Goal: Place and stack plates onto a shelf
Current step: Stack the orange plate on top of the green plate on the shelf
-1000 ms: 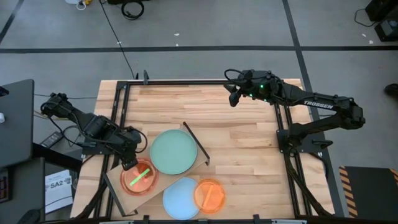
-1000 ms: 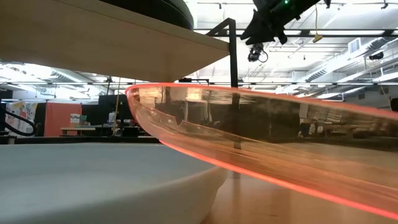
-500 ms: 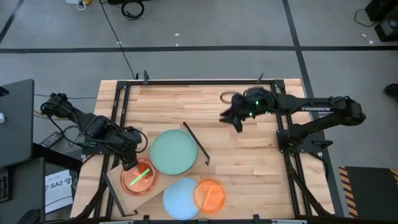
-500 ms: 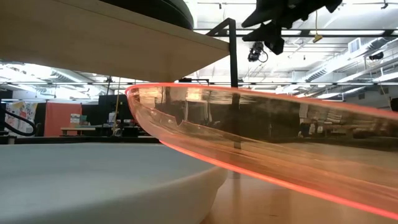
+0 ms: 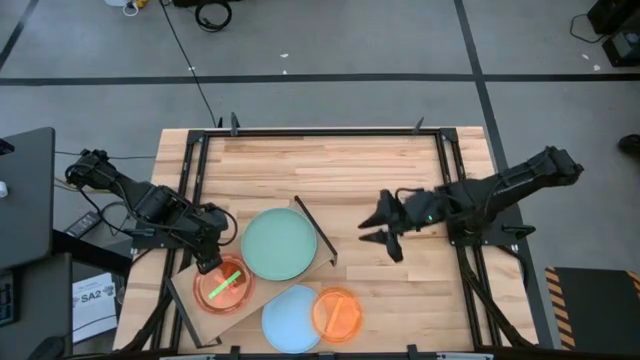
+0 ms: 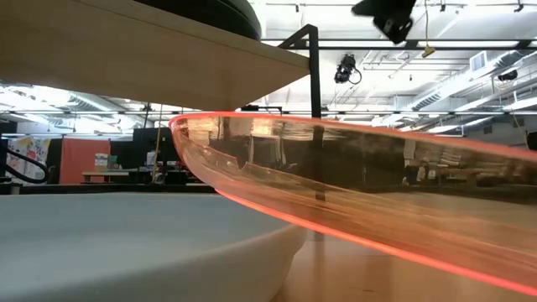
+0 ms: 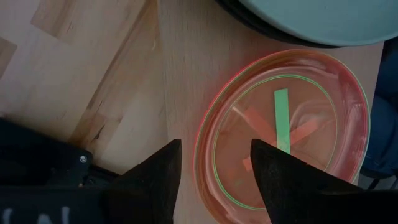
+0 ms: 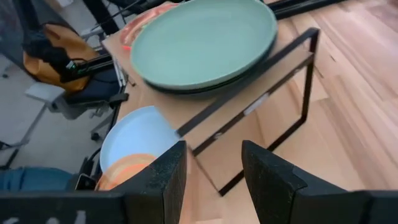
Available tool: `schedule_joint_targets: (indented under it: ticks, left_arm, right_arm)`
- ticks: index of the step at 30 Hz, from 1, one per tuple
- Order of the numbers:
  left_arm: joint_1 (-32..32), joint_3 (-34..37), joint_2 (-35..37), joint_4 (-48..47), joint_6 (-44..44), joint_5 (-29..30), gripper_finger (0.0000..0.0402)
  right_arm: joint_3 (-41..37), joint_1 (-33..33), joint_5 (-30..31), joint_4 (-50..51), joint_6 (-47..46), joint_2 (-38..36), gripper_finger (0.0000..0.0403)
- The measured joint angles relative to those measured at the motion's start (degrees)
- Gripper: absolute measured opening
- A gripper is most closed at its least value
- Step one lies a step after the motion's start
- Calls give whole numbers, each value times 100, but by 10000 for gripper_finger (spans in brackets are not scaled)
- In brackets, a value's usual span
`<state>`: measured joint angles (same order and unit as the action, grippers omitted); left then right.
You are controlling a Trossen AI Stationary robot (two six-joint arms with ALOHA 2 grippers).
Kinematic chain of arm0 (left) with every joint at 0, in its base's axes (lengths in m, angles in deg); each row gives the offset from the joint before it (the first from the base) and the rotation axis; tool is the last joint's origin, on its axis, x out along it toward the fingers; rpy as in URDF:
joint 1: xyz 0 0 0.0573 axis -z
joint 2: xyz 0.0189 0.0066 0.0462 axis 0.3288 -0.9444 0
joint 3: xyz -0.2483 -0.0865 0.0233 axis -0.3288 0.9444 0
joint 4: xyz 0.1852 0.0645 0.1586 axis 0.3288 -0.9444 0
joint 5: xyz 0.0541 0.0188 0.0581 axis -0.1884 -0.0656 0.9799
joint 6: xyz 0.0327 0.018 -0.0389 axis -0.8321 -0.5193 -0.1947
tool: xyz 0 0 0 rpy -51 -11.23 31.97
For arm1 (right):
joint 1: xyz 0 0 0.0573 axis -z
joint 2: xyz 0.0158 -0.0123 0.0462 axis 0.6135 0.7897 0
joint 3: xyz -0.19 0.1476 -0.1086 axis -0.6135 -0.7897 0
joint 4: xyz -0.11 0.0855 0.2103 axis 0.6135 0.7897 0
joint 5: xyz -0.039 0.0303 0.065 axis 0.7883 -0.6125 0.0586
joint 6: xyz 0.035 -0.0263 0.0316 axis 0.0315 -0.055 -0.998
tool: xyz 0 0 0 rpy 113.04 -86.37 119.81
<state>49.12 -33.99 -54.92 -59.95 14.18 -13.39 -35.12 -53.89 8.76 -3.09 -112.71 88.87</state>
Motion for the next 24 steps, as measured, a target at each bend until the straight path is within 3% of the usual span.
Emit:
schedule_joint_targets:
  ticks: [9, 24]
  left_arm:
    - [0, 0, 0, 8, 0, 0, 199]
    - [-1, -2, 0, 110, 1, 2, 199]
  right_arm:
    - [0, -1177, 1066, -178, -85, 502, 160]
    - [-2, -1580, 1008, -860, -109, 2537, 160]
